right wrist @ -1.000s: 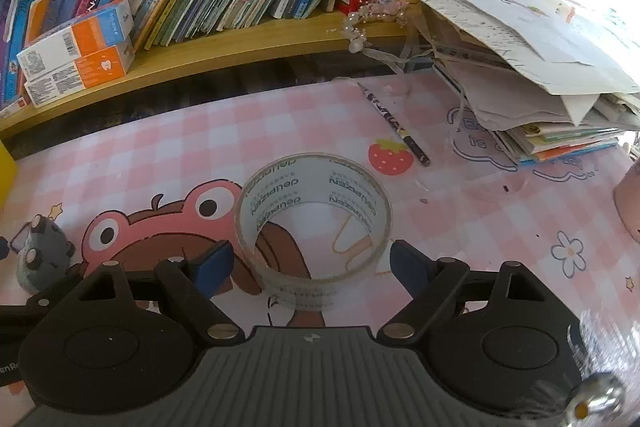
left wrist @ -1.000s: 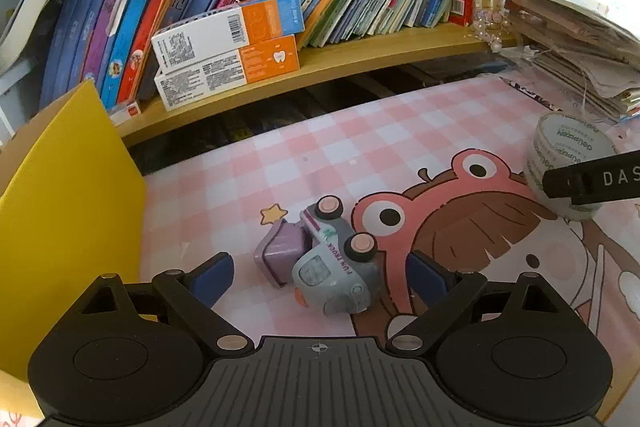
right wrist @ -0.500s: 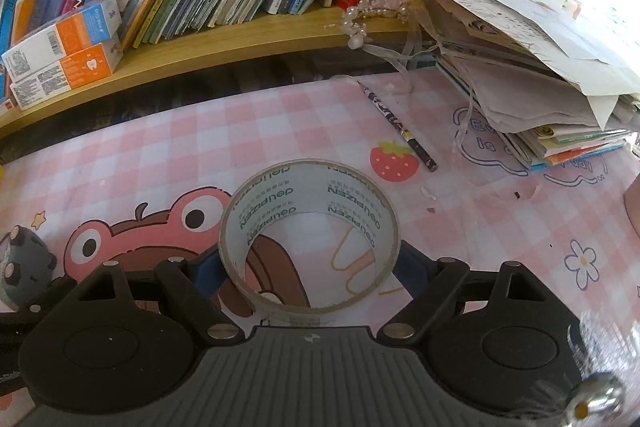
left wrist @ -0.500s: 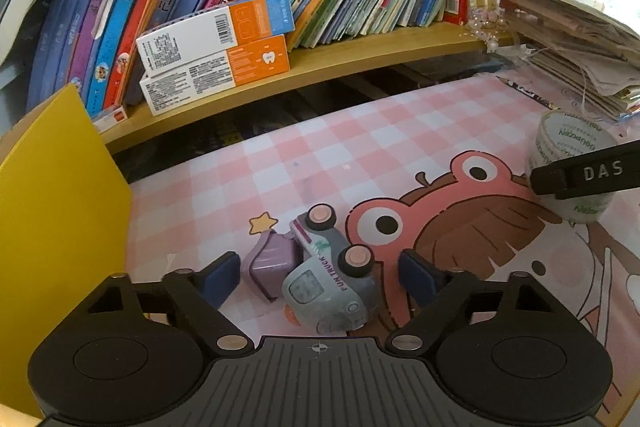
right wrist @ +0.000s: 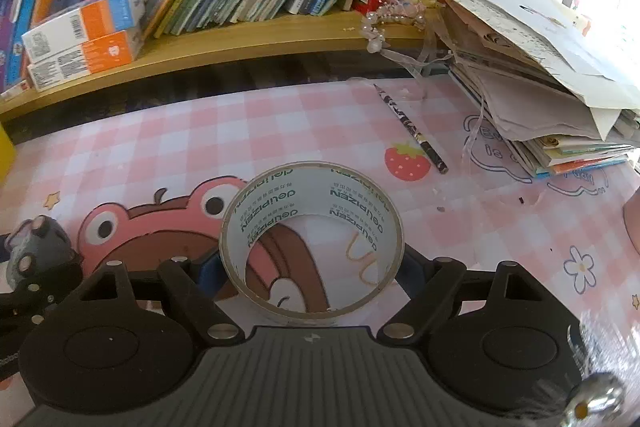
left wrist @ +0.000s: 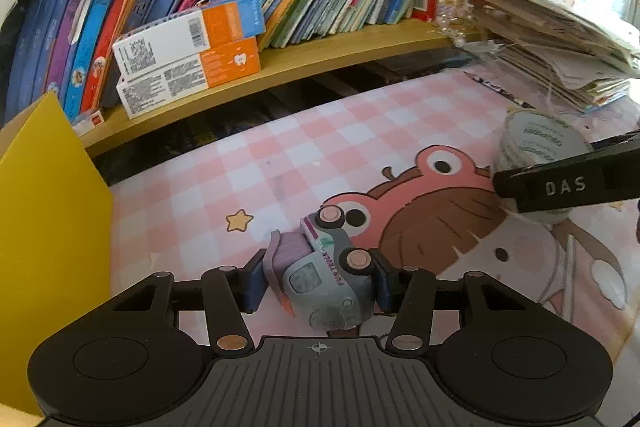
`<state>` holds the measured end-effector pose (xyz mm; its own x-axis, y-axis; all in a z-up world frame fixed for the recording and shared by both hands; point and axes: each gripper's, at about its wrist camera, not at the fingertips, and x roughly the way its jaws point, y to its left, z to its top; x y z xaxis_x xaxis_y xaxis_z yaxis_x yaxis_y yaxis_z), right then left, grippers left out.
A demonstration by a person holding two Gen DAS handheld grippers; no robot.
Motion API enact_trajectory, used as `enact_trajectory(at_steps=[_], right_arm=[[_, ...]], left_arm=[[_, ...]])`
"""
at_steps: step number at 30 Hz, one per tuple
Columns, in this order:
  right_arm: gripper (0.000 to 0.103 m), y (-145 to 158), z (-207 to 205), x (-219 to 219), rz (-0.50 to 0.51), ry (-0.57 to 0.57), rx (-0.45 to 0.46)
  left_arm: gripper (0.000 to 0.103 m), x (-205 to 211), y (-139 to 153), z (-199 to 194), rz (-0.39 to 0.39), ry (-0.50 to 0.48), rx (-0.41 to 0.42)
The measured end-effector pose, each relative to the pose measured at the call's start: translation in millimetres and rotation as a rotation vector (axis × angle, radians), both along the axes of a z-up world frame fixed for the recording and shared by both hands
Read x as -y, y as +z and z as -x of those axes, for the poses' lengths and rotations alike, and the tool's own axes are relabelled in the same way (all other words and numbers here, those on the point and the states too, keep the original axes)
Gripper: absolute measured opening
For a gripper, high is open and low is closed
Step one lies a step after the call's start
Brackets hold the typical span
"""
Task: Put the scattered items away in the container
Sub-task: 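Close left gripper on the grey toy car while right gripper closes on the tape roll, then lift and carry the toy car and tape roll over the yellow box with both tools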
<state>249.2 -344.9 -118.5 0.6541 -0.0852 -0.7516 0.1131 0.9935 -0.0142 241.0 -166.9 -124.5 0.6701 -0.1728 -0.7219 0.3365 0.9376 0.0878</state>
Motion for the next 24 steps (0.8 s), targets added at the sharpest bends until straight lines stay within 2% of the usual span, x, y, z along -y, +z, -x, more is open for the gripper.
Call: enact_trajectory(at_steps=[12, 24], right_arm=[[0.082, 22, 41, -7, -0.010, 0.007, 0.021], [0.082, 53, 94, -26, -0.006, 0.040, 0.058]], left_arm=[[0.049, -3, 31, 31, 0.019, -0.053, 0.038], [0.049, -20, 71, 78, 0.055, -0.086, 0.083]])
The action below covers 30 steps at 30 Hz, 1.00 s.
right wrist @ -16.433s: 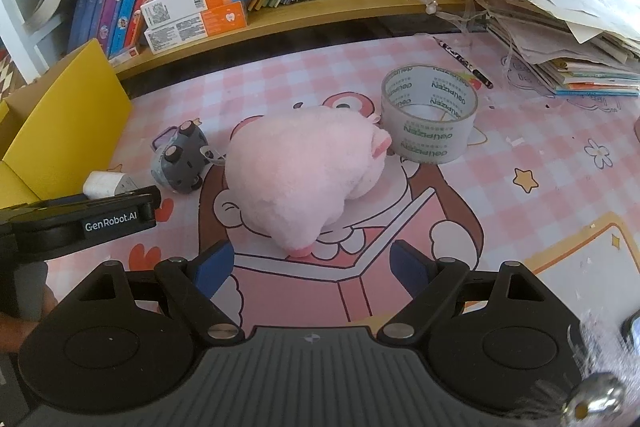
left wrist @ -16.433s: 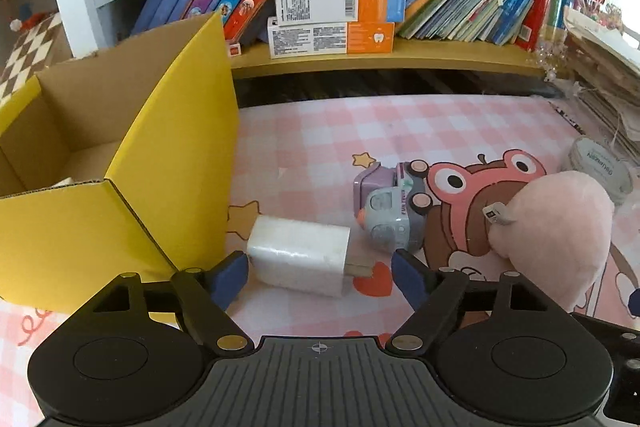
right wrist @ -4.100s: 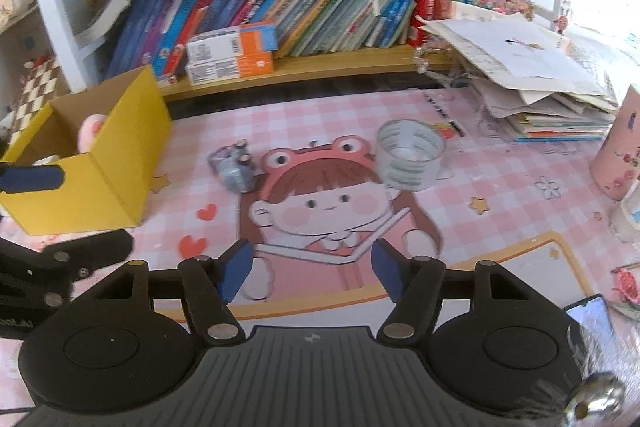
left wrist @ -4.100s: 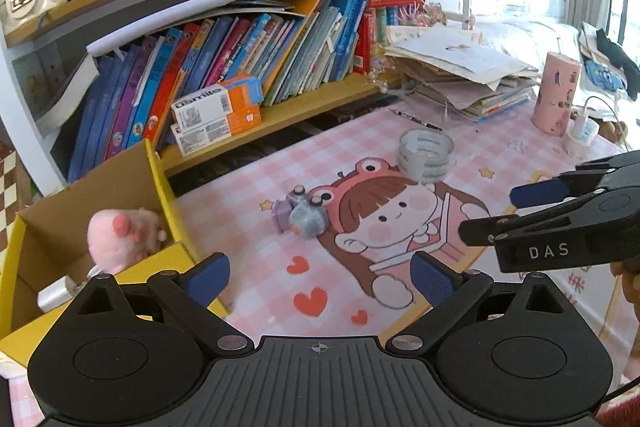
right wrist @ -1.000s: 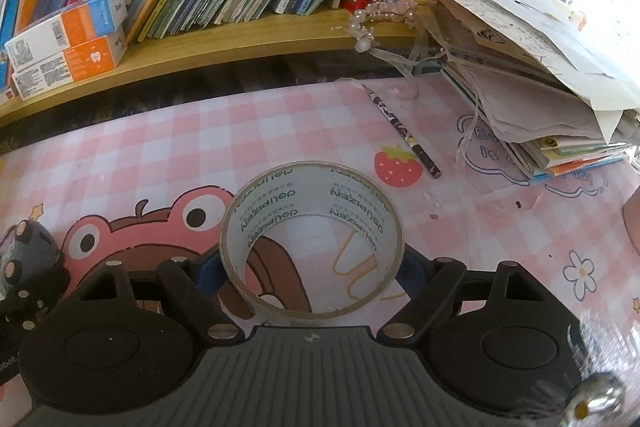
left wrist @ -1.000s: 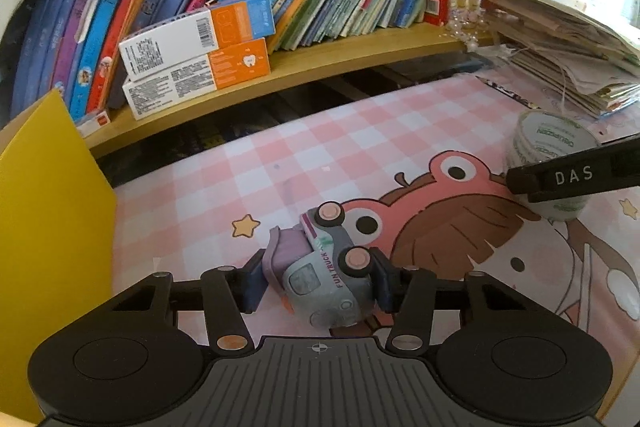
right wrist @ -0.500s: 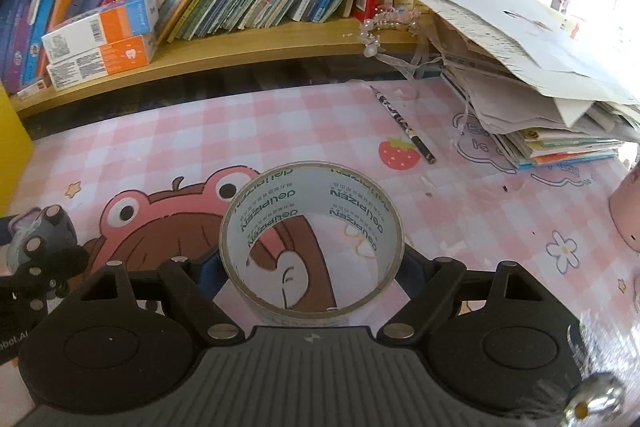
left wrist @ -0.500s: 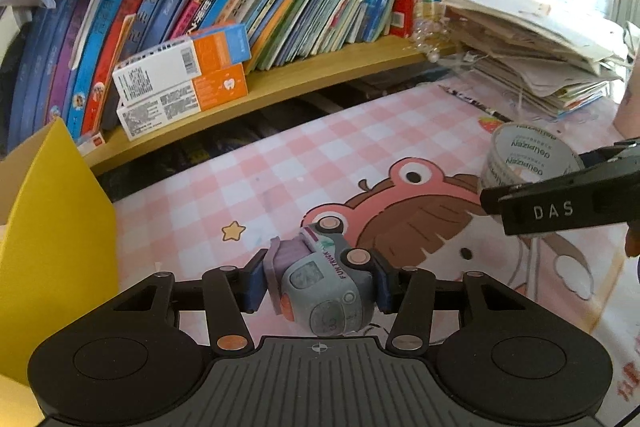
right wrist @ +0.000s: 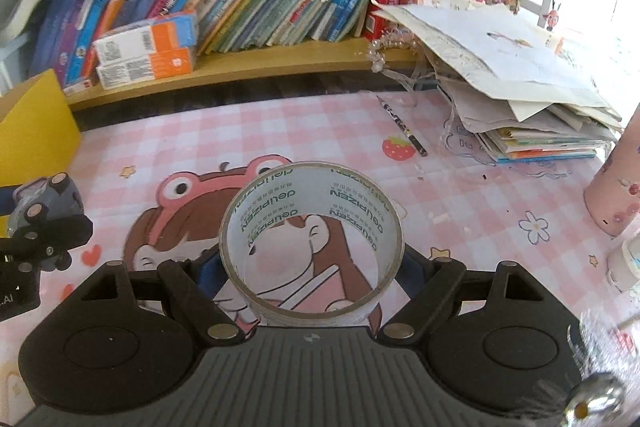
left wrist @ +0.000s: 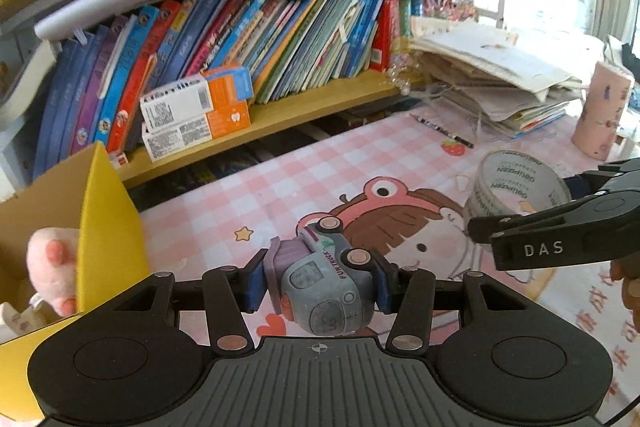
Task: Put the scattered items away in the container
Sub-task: 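Lift and carry the toy car and tape roll over the yellow box with both tools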
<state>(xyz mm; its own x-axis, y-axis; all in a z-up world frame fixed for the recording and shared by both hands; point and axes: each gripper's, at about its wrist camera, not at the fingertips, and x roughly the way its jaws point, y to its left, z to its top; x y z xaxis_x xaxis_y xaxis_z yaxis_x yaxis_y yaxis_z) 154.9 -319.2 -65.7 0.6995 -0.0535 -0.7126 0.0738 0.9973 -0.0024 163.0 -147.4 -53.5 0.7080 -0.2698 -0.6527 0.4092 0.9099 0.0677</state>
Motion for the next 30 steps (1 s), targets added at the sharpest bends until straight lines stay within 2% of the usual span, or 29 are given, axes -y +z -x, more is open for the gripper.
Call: enact_trajectory(at_steps=[9, 19, 30], right_arm=[[0.082, 28, 37, -21, 0.008, 0.028, 0.052], [0.082, 45, 72, -49, 0.015, 0.063, 0.062], [0.082, 55, 98, -90, 0.017, 0.155, 0.051]], left_arm=[[0.049, -32, 28, 39, 0.027, 0.009, 0.045], [0.049, -70, 38, 76, 0.066, 0.017, 0.050], [0.049, -128, 51, 108, 0.094, 0.116, 0.107]])
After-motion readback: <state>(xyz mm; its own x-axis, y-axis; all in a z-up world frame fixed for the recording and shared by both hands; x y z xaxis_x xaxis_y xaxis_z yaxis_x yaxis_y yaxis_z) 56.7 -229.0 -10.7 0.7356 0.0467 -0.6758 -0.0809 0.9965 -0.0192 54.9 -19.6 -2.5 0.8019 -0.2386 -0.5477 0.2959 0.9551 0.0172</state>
